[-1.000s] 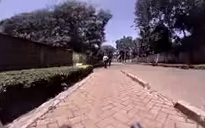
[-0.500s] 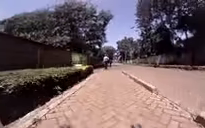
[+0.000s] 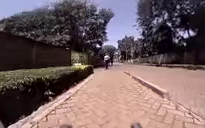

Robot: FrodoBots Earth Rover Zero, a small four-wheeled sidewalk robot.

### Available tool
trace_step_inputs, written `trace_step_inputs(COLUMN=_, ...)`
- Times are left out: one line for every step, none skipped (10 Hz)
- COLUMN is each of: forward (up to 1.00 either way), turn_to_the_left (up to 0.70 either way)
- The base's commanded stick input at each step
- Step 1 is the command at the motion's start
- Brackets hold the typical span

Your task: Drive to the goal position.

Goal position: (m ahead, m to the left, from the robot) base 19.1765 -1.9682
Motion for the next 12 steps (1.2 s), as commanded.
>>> trace_step_inputs(forward=0.85, turn_to_the_left=0.00)
trace_step_inputs(forward=0.85, turn_to_the_left=0.00)
trace_step_inputs(forward=0.85, turn_to_the_left=0.00)
trace_step_inputs(forward=0.85, turn_to_the_left=0.00)
trace_step_inputs(forward=0.85, turn_to_the_left=0.00)
trace_step_inputs(forward=0.85, turn_to_the_left=0.00)
trace_step_inputs(forward=0.85, turn_to_the_left=0.00)
trace_step_inputs(forward=0.85, turn_to_the_left=0.00)
trace_step_inputs(forward=0.85, turn_to_the_left=0.00)
trace_step_inputs(forward=0.85, turn_to_the_left=0.00)
trace_step_inputs(forward=0.85, turn_to_the_left=0.00)
trace_step_inputs(forward=0.85, turn_to_the_left=0.00)
